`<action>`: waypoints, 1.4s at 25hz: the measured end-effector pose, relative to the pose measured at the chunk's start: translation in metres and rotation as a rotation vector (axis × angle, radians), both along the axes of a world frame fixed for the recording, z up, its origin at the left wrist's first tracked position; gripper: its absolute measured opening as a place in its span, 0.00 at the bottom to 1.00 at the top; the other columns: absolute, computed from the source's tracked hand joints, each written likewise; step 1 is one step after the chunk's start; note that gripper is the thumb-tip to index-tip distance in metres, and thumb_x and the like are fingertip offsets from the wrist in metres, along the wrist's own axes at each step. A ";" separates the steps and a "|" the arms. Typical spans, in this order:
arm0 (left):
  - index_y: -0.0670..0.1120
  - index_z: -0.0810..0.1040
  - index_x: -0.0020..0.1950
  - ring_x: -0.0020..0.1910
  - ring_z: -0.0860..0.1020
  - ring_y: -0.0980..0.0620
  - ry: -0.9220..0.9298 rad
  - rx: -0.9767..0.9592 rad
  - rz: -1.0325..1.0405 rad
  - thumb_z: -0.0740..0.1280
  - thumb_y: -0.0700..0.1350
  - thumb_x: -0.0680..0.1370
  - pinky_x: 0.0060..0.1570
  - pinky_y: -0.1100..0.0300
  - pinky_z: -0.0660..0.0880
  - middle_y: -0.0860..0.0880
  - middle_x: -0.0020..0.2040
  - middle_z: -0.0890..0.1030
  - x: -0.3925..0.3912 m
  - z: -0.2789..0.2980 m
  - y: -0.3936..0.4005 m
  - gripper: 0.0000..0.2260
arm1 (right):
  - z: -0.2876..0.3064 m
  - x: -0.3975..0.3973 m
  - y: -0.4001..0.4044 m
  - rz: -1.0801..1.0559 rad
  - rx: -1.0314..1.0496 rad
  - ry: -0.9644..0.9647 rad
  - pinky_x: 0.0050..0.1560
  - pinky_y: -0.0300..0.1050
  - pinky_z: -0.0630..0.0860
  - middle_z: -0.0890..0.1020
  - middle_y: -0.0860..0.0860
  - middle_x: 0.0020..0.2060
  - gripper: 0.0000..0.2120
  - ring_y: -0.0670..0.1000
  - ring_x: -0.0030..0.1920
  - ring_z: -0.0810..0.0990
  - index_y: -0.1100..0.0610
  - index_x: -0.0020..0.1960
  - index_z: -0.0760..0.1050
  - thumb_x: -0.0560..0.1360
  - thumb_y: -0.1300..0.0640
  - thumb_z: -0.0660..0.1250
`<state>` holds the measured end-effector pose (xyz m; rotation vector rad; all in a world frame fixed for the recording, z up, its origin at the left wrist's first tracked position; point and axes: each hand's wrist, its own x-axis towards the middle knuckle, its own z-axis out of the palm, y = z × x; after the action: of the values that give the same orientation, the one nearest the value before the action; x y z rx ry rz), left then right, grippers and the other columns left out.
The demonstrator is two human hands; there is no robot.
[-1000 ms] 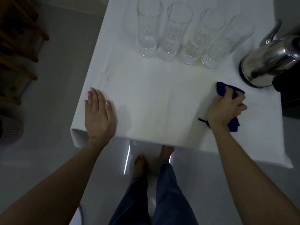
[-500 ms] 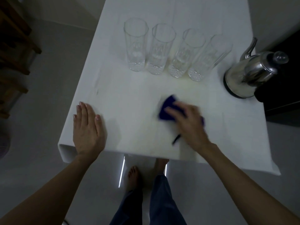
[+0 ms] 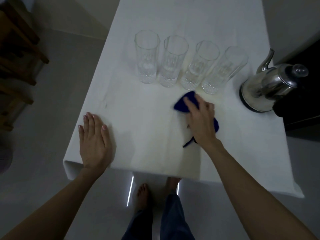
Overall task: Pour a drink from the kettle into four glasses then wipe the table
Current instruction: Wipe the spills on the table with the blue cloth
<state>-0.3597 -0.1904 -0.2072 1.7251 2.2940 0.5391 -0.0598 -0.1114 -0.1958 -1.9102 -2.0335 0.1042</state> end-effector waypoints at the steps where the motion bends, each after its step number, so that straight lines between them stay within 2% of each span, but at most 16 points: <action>1: 0.37 0.54 0.77 0.79 0.50 0.47 0.009 0.008 -0.016 0.41 0.51 0.82 0.77 0.50 0.44 0.40 0.79 0.53 -0.002 0.001 0.007 0.27 | -0.001 0.007 0.002 -0.162 0.033 0.024 0.53 0.63 0.74 0.71 0.68 0.70 0.24 0.71 0.54 0.71 0.60 0.70 0.75 0.75 0.70 0.65; 4: 0.37 0.53 0.78 0.79 0.49 0.47 0.032 -0.009 -0.048 0.41 0.51 0.82 0.77 0.51 0.44 0.41 0.79 0.53 -0.016 0.000 0.027 0.27 | -0.010 -0.022 0.019 -0.509 -0.075 0.017 0.61 0.63 0.68 0.62 0.67 0.75 0.24 0.69 0.60 0.68 0.59 0.77 0.65 0.81 0.67 0.57; 6: 0.37 0.52 0.78 0.79 0.48 0.47 0.014 -0.037 -0.033 0.41 0.51 0.83 0.77 0.50 0.44 0.41 0.79 0.52 -0.024 -0.003 0.030 0.27 | -0.007 -0.074 0.027 -0.468 -0.060 -0.037 0.57 0.62 0.73 0.66 0.70 0.72 0.23 0.69 0.55 0.73 0.60 0.74 0.69 0.79 0.68 0.57; 8: 0.39 0.51 0.78 0.79 0.47 0.49 -0.010 -0.043 -0.025 0.41 0.51 0.83 0.77 0.52 0.44 0.42 0.80 0.51 -0.025 -0.006 0.026 0.27 | 0.001 -0.128 0.026 -0.176 -0.103 0.023 0.45 0.57 0.78 0.77 0.71 0.62 0.20 0.66 0.43 0.77 0.61 0.63 0.80 0.73 0.67 0.64; 9: 0.39 0.51 0.78 0.79 0.47 0.50 -0.025 -0.034 -0.026 0.41 0.51 0.83 0.77 0.52 0.43 0.43 0.80 0.51 -0.025 -0.006 0.024 0.26 | 0.000 -0.147 0.020 0.008 -0.065 -0.004 0.44 0.54 0.78 0.78 0.70 0.60 0.18 0.65 0.42 0.78 0.61 0.61 0.82 0.72 0.65 0.64; 12: 0.40 0.52 0.78 0.78 0.47 0.53 -0.084 -0.014 -0.014 0.41 0.51 0.83 0.77 0.54 0.43 0.44 0.80 0.52 -0.025 -0.004 0.024 0.26 | -0.005 -0.145 0.007 0.590 0.102 -0.018 0.48 0.54 0.73 0.79 0.69 0.61 0.18 0.60 0.51 0.72 0.62 0.60 0.82 0.76 0.63 0.59; 14: 0.40 0.53 0.78 0.77 0.48 0.56 -0.117 0.016 0.008 0.41 0.51 0.83 0.77 0.56 0.44 0.45 0.79 0.54 -0.024 -0.002 0.024 0.26 | -0.002 -0.110 0.017 0.738 0.176 0.029 0.51 0.51 0.71 0.80 0.65 0.62 0.17 0.57 0.51 0.68 0.61 0.59 0.83 0.76 0.59 0.61; 16: 0.40 0.54 0.78 0.77 0.49 0.56 -0.126 0.028 0.016 0.42 0.51 0.83 0.76 0.56 0.44 0.45 0.79 0.55 -0.025 -0.001 0.025 0.26 | -0.006 -0.090 0.033 0.496 0.180 0.054 0.51 0.52 0.75 0.80 0.63 0.63 0.18 0.58 0.50 0.67 0.60 0.61 0.82 0.76 0.57 0.60; 19: 0.40 0.54 0.78 0.78 0.49 0.54 -0.119 0.006 0.012 0.41 0.51 0.83 0.77 0.56 0.45 0.45 0.79 0.54 -0.025 -0.003 0.024 0.26 | -0.020 -0.137 0.038 0.070 0.136 0.013 0.45 0.54 0.79 0.80 0.66 0.62 0.19 0.61 0.47 0.69 0.61 0.62 0.81 0.76 0.60 0.58; 20: 0.41 0.53 0.78 0.78 0.48 0.54 -0.122 0.004 0.008 0.41 0.52 0.83 0.77 0.56 0.44 0.45 0.79 0.53 -0.025 -0.003 0.025 0.26 | -0.019 -0.159 0.035 0.079 0.167 0.008 0.44 0.53 0.78 0.80 0.67 0.61 0.18 0.60 0.48 0.67 0.62 0.61 0.81 0.76 0.62 0.59; 23: 0.41 0.51 0.78 0.78 0.46 0.55 -0.154 -0.014 -0.001 0.39 0.53 0.82 0.77 0.56 0.44 0.46 0.80 0.51 -0.028 0.000 0.019 0.28 | -0.017 -0.183 0.035 0.504 0.255 -0.008 0.43 0.51 0.78 0.81 0.67 0.58 0.15 0.61 0.51 0.70 0.64 0.59 0.82 0.73 0.65 0.67; 24: 0.41 0.50 0.78 0.78 0.46 0.55 -0.152 -0.030 -0.011 0.39 0.54 0.81 0.77 0.55 0.43 0.46 0.80 0.50 -0.030 0.001 0.013 0.28 | -0.014 -0.182 0.040 0.553 0.230 0.007 0.44 0.53 0.79 0.81 0.67 0.60 0.15 0.62 0.50 0.71 0.64 0.60 0.81 0.74 0.64 0.66; 28: 0.42 0.48 0.78 0.78 0.44 0.54 -0.070 -0.055 -0.076 0.39 0.54 0.82 0.77 0.57 0.42 0.48 0.79 0.47 -0.039 -0.002 -0.018 0.28 | -0.019 -0.203 0.073 0.225 0.189 0.077 0.44 0.58 0.78 0.79 0.68 0.61 0.19 0.62 0.48 0.67 0.64 0.61 0.81 0.70 0.70 0.73; 29: 0.42 0.50 0.78 0.78 0.45 0.54 -0.076 -0.045 -0.066 0.39 0.54 0.82 0.76 0.58 0.41 0.47 0.79 0.49 -0.040 -0.004 -0.021 0.28 | -0.020 -0.211 0.074 0.275 0.199 0.027 0.46 0.56 0.75 0.80 0.68 0.60 0.19 0.61 0.50 0.67 0.64 0.60 0.81 0.70 0.71 0.74; 31: 0.41 0.53 0.78 0.78 0.48 0.54 -0.105 -0.023 -0.027 0.39 0.54 0.82 0.76 0.60 0.42 0.47 0.79 0.51 -0.041 -0.006 -0.020 0.28 | -0.019 -0.218 0.062 0.574 0.253 -0.060 0.49 0.51 0.68 0.81 0.64 0.60 0.15 0.60 0.55 0.73 0.62 0.58 0.83 0.72 0.67 0.71; 35: 0.41 0.53 0.78 0.78 0.48 0.56 -0.108 -0.009 -0.011 0.39 0.53 0.82 0.76 0.60 0.44 0.47 0.79 0.53 -0.044 -0.006 -0.020 0.27 | -0.001 -0.179 -0.009 1.013 0.025 0.108 0.54 0.46 0.70 0.81 0.58 0.64 0.18 0.54 0.55 0.68 0.57 0.61 0.83 0.76 0.56 0.62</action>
<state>-0.4034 -0.2108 -0.2134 1.6608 2.2088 0.6027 -0.2385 -0.1203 -0.1969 -0.6678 -2.6692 0.4033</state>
